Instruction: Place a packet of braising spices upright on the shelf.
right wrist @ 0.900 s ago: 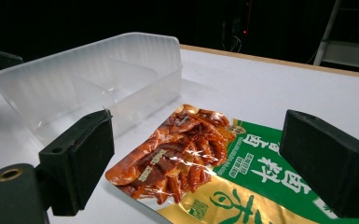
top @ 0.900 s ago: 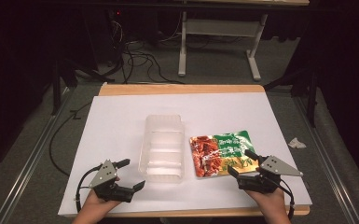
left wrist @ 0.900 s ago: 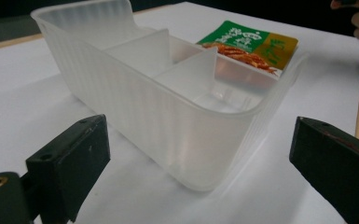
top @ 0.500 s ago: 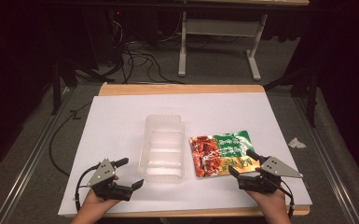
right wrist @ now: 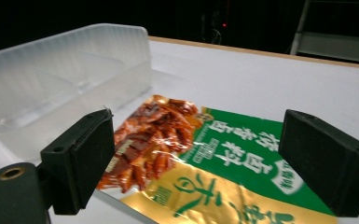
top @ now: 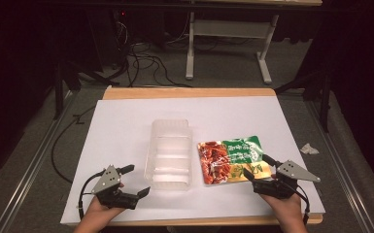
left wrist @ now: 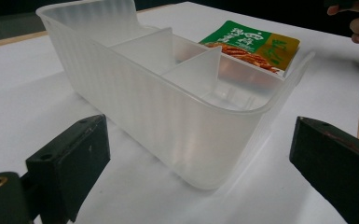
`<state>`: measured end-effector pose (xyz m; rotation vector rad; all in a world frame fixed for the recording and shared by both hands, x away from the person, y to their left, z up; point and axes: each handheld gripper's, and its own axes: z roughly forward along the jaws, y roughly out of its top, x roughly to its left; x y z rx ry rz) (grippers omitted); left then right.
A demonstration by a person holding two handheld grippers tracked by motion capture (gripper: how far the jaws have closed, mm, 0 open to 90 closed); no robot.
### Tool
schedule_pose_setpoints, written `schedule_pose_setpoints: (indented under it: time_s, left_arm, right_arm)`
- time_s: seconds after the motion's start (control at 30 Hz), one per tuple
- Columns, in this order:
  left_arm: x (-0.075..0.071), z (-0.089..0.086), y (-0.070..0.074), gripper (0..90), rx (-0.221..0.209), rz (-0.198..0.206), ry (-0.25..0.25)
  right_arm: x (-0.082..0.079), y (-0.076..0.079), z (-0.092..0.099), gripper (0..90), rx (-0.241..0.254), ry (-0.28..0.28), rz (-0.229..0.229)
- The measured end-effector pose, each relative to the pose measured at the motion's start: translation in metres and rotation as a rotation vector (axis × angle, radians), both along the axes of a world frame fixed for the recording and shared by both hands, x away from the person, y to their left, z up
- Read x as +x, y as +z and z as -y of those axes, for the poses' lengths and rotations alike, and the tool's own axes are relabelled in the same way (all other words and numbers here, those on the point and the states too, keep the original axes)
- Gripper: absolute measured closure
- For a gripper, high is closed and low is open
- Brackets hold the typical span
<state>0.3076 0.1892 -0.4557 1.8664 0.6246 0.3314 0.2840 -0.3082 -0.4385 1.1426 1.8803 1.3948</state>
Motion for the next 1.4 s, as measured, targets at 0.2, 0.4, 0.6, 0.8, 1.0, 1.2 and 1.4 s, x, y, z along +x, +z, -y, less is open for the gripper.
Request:
schedule_pose_setpoints:
  time_s: [0.2,0.4,0.6,0.8,1.0,1.2,1.4]
  left_arm:
    - [0.001,0.001,-0.001,5.6,0.007,-0.005,-0.007]
    - [0.001,0.002,-0.002,5.6,0.013,-0.008,-0.015]
    - [0.000,0.003,-0.002,5.7,0.017,-0.011,-0.023]
    - [0.001,0.003,-0.003,5.7,0.019,-0.010,-0.027]
    - [0.000,0.004,-0.003,5.7,0.023,-0.012,-0.029]
    - [0.001,0.004,-0.003,5.7,0.025,-0.013,-0.032]
    - [0.001,0.004,-0.004,5.7,0.027,-0.014,-0.033]
  right_arm:
    - [0.006,-0.007,0.014,12.2,-0.005,-0.045,-0.031]
    - [0.010,-0.013,0.026,12.8,0.000,-0.082,-0.071]
    - [0.014,-0.020,0.037,14.6,0.028,-0.115,-0.136]
    - [0.018,-0.024,0.046,15.9,0.057,-0.151,-0.193]
    - [0.019,-0.026,0.053,19.0,0.112,-0.185,-0.243]
    - [0.022,-0.031,0.060,22.8,0.167,-0.205,-0.340]
    - [0.028,-0.038,0.062,24.5,0.210,-0.208,-0.423]
